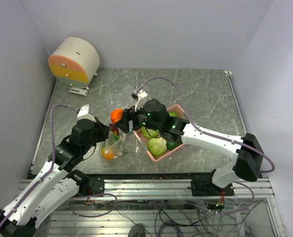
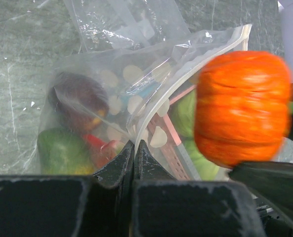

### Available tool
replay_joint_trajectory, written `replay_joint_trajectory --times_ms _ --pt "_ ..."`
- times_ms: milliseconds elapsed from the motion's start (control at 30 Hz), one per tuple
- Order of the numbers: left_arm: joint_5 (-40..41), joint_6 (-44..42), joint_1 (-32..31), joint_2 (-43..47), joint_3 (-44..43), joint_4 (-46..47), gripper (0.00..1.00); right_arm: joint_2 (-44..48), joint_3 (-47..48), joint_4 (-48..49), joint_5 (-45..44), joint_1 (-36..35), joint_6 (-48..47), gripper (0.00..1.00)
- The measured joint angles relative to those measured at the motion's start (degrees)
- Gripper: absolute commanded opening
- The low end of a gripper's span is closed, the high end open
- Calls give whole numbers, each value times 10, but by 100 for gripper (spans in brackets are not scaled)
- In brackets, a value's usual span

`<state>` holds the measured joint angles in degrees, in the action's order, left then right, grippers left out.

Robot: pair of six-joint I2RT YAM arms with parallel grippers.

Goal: Place the food in the zip-top bag and seal the zipper
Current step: Place the fake fruit in the zipper food storage bag.

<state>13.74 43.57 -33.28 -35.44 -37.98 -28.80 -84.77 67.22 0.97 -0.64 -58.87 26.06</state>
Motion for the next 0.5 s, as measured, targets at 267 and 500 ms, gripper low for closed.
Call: replay_joint_trajectory --times_ms 267,500 --pt "0 0 0 0 0 0 7 -50 7 -34 -22 0 1 100" --pt "0 0 0 0 0 0 7 31 -3 -64 -68 -1 -7 100"
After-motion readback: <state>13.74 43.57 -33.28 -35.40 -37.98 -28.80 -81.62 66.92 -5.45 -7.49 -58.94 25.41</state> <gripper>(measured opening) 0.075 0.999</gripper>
